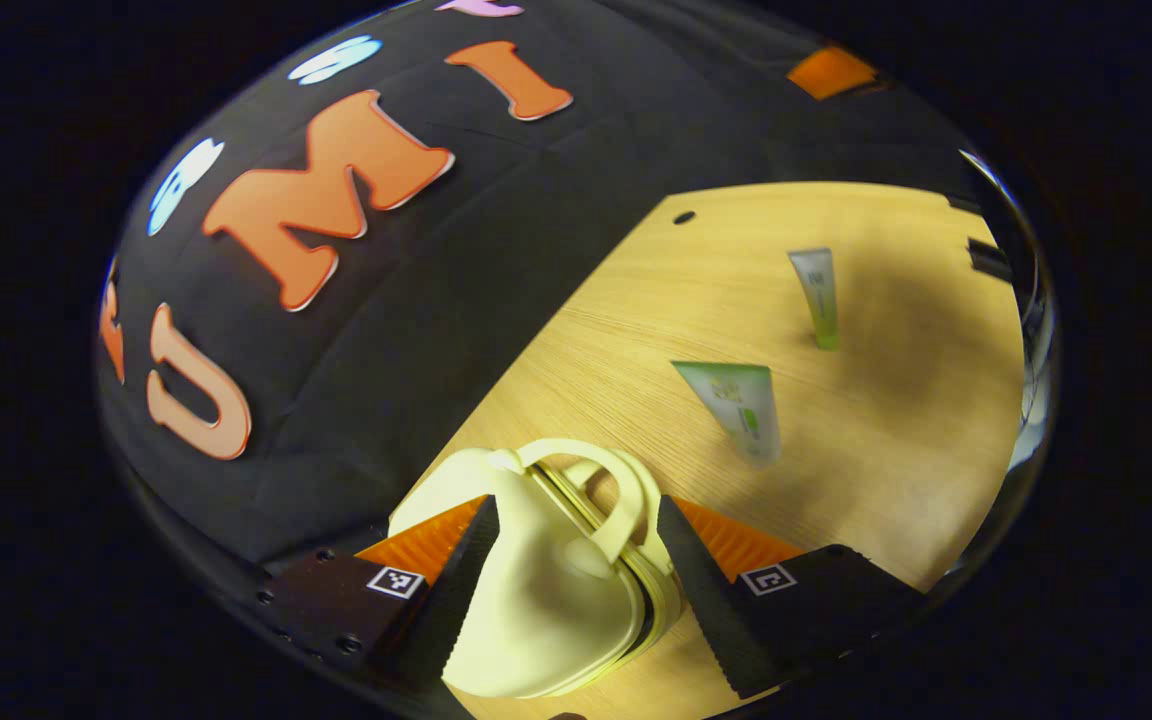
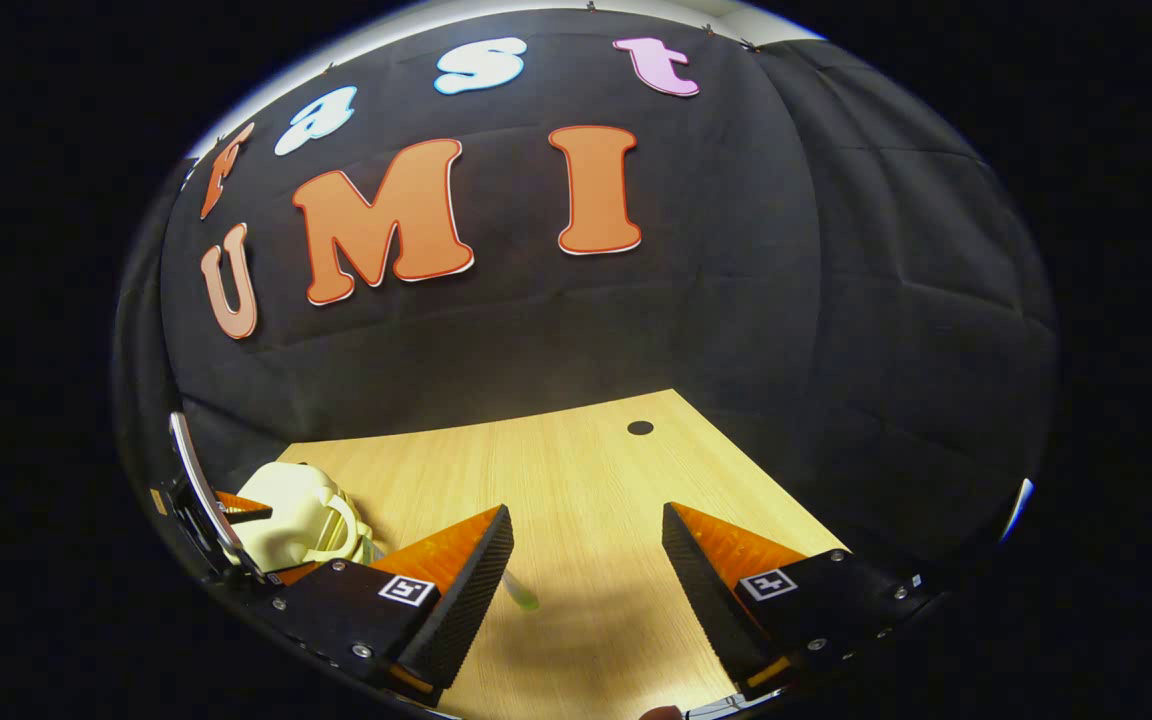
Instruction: First open the suitcase, pack the skin care products into it, and then close the suitcase.
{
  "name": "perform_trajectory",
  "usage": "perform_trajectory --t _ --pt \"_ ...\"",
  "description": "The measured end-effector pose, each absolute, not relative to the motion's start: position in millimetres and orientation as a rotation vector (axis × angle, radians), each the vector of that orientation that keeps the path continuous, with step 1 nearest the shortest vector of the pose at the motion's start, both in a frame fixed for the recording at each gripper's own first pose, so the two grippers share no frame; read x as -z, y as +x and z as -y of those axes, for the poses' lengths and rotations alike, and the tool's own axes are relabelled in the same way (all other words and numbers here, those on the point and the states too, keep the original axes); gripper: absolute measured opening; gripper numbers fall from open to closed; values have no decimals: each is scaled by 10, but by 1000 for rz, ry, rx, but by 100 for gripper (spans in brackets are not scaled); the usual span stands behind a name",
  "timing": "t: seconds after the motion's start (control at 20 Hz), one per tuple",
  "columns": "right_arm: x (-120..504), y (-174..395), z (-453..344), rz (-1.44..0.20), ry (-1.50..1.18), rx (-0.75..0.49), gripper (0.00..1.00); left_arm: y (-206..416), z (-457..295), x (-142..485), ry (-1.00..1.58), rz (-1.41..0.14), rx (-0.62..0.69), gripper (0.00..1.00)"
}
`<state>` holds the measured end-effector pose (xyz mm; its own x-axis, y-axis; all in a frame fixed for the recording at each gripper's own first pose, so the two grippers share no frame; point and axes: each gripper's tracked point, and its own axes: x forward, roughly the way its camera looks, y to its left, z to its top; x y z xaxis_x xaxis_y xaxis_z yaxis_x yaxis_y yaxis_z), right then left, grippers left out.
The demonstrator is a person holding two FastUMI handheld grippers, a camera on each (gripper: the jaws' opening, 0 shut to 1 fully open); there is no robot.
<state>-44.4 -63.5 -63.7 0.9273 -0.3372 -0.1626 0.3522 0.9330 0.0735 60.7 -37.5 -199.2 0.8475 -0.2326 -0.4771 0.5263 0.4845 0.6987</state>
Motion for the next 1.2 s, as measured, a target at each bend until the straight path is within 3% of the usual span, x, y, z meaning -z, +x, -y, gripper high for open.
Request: perform_trajectory --t 0.3,0.85,0.95,1.0,1.1,1.15,1.2 --pt "756 -414 843 -183 118 382 95 714 309 2119 1171 -356 439 98" --pt "840 -320 983 -227 135 395 95 1203 320 2419 1287 -467 438 100" --pt "838 -343 1019 -230 147 408 95 1237 347 2444 1309 -473 439 95" --pt "824 -348 1018 -232 170 407 95 1262 374 2469 1313 -479 452 91" --pt "816 -369 1042 -227 202 414 95 1237 411 2608 1305 -507 466 67" --pt "821 -378 1059 -225 201 424 95 1228 401 2685 1299 -517 469 46" --pt "828 -398 1064 -225 196 430 95 1240 418 2733 1310 -527 460 36"
